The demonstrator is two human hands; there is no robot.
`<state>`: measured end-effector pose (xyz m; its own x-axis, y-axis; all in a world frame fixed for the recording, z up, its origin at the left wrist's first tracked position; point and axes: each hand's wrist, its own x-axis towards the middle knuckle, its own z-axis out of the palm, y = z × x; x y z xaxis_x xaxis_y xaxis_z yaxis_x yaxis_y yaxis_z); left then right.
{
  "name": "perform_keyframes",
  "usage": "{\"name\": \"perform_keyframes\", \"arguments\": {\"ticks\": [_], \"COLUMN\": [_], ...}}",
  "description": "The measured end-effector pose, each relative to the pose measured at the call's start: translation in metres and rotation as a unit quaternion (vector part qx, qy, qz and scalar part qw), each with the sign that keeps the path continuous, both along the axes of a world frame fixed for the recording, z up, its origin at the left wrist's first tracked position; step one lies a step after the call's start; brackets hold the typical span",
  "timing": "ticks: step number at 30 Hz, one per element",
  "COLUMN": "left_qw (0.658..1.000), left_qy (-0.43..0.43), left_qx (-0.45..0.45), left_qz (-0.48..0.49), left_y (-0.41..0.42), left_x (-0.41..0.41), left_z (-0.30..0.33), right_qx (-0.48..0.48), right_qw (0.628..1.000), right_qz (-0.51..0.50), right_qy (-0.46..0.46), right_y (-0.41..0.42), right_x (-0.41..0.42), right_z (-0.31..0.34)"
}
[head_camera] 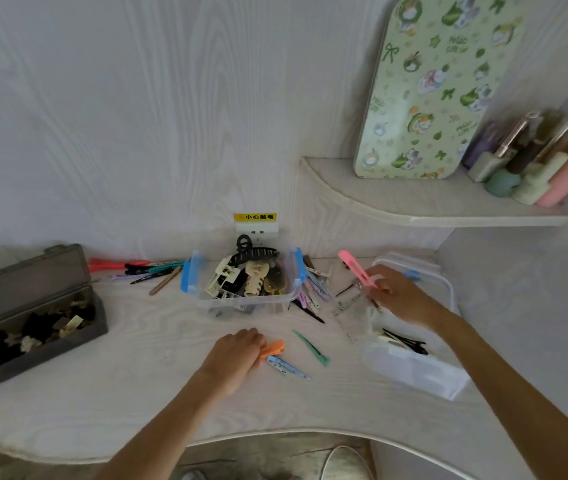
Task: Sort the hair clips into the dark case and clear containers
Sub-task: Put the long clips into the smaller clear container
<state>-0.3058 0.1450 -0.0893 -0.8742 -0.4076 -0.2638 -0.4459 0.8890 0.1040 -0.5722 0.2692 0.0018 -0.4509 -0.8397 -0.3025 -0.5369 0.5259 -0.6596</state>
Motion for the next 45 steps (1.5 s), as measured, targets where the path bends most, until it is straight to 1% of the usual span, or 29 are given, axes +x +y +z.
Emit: {"name": "perform_keyframes", "arguments": {"ticks": [2,3,5,6,8,10,11,12,13,14,15,16,17,18,19,21,22,24,26,28,31,34,36,37,39,41,43,44,45], "left_qw": [0.993,0.988,0.980,0.979,0.980,0.981,0.982,0.981,0.978,0.975,0.972,0.969,0.974,0.979,0.981,0.989,0.992,0.990,0.983,0.978,0.964,0.950,0.948,0.952,0.961,0.964,0.954,0.954,0.960], "left_qy": [-0.047,-0.059,-0.090,-0.109,-0.116,-0.061,-0.058,-0.068,-0.104,-0.089,-0.077,-0.084,-0.076,-0.036,-0.031,-0.019,0.013,0.083,0.107,0.083,0.054,-0.001,-0.003,0.010,0.069,0.166,0.266,0.283,0.273], "left_qx": [-0.094,-0.127,-0.143,-0.133,-0.126,-0.154,-0.157,-0.151,-0.142,-0.147,-0.151,-0.152,-0.140,-0.129,-0.120,-0.085,-0.079,-0.065,-0.077,-0.078,-0.090,-0.085,-0.079,-0.075,-0.041,0.037,0.070,0.063,0.055], "left_qz": [-0.049,-0.073,-0.103,-0.107,-0.100,-0.105,-0.091,-0.103,-0.116,-0.139,-0.162,-0.173,-0.162,-0.152,-0.147,-0.116,-0.096,-0.093,-0.128,-0.173,-0.243,-0.299,-0.309,-0.298,-0.263,-0.203,-0.121,-0.073,-0.030], "left_y": [0.002,0.004,0.006,0.007,0.001,-0.004,-0.005,-0.005,-0.004,-0.003,-0.005,-0.005,-0.004,-0.006,-0.008,-0.002,0.001,0.006,0.021,0.044,0.081,0.115,0.126,0.126,0.118,0.101,0.080,0.070,0.057], "left_x": [-0.002,-0.005,-0.013,-0.018,-0.026,-0.028,-0.027,-0.028,-0.026,-0.024,-0.022,-0.020,-0.017,-0.019,-0.016,-0.020,-0.023,-0.035,-0.057,-0.082,-0.128,-0.164,-0.176,-0.177,-0.172,-0.154,-0.128,-0.115,-0.100], "left_z": [-0.005,-0.006,-0.010,-0.009,-0.009,-0.001,0.006,0.005,0.006,0.007,0.010,0.012,0.010,0.010,0.008,0.023,0.029,0.040,0.059,0.076,0.081,0.076,0.064,0.056,0.042,0.033,0.026,0.022,0.015], "right_qx": [-0.056,-0.055,-0.026,-0.005,0.034,0.015,0.003,-0.010,-0.016,-0.032,-0.027,-0.015,0.008,0.017,0.024,0.023,0.018,-0.008,-0.065,-0.111,-0.124,-0.156,-0.181,-0.191,-0.213,-0.225,-0.215,-0.198,-0.180], "right_qw": [0.996,0.989,0.973,0.969,0.976,0.988,0.991,0.993,0.992,0.991,0.987,0.982,0.978,0.974,0.969,0.961,0.959,0.961,0.970,0.974,0.971,0.959,0.947,0.944,0.938,0.936,0.940,0.944,0.948], "right_qz": [0.040,0.059,0.095,0.112,0.097,0.065,0.041,0.016,0.002,0.009,0.026,0.049,0.061,0.062,0.056,0.038,0.030,0.028,0.005,-0.043,-0.114,-0.156,-0.173,-0.172,-0.169,-0.165,-0.143,-0.127,-0.102], "right_qy": [0.065,0.120,0.209,0.220,0.191,0.137,0.129,0.120,0.122,0.133,0.157,0.182,0.199,0.219,0.239,0.272,0.282,0.276,0.235,0.192,0.168,0.178,0.200,0.208,0.216,0.217,0.222,0.229,0.240], "right_y": [0.035,0.054,0.083,0.095,0.111,0.116,0.115,0.116,0.118,0.119,0.123,0.128,0.134,0.139,0.142,0.145,0.145,0.145,0.146,0.146,0.152,0.158,0.161,0.162,0.160,0.149,0.129,0.118,0.102], "right_x": [-0.013,-0.019,-0.026,-0.029,-0.032,-0.025,-0.017,-0.009,0.001,0.013,0.024,0.031,0.036,0.039,0.041,0.045,0.045,0.046,0.044,0.044,0.042,0.037,0.033,0.031,0.029,0.028,0.027,0.028,0.030], "right_z": [0.004,0.001,-0.008,-0.018,-0.035,-0.044,-0.045,-0.045,-0.044,-0.047,-0.051,-0.058,-0.065,-0.073,-0.079,-0.084,-0.086,-0.086,-0.082,-0.076,-0.070,-0.065,-0.056,-0.051,-0.039,-0.029,-0.024,-0.025,-0.026]}}
